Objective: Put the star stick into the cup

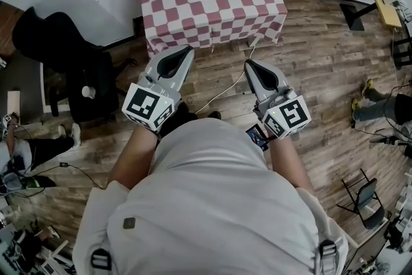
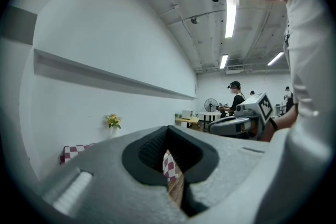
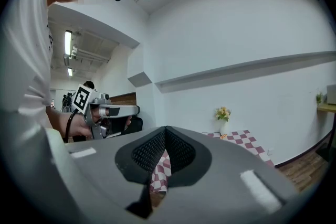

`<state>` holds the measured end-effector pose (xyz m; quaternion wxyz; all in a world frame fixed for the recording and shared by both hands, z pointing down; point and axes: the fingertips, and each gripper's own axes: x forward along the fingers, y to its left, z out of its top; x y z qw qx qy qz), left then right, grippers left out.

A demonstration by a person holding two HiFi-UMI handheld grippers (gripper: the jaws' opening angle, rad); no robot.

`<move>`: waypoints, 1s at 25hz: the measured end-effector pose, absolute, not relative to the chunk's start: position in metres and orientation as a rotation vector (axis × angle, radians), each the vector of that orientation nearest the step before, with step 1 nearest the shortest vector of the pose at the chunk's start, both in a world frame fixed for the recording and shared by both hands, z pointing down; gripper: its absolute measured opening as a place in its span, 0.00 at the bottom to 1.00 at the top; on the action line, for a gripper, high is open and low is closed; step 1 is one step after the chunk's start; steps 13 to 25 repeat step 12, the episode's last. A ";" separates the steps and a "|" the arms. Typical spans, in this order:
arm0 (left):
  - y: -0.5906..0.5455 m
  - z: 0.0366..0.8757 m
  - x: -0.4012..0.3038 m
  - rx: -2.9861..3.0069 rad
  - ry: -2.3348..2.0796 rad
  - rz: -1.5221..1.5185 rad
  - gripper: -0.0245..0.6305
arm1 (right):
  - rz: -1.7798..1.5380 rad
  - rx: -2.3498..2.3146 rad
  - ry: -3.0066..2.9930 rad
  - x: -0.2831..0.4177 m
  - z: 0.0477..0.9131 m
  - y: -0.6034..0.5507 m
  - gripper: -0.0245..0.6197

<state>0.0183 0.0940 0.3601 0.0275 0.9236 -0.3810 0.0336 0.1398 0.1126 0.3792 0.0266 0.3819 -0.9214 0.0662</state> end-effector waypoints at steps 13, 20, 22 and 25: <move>0.102 0.362 0.022 2.855 -1.139 0.096 0.04 | 0.206 1.176 -2.828 0.137 0.380 0.121 0.05; 0.102 0.362 0.022 2.855 -1.139 0.096 0.04 | 0.206 1.176 -2.828 0.137 0.380 0.121 0.05; 0.102 0.362 0.022 2.855 -1.139 0.096 0.04 | 0.206 1.176 -2.828 0.137 0.380 0.121 0.05; 0.102 0.362 0.022 2.855 -1.139 0.096 0.04 | 0.206 1.176 -2.828 0.137 0.380 0.121 0.05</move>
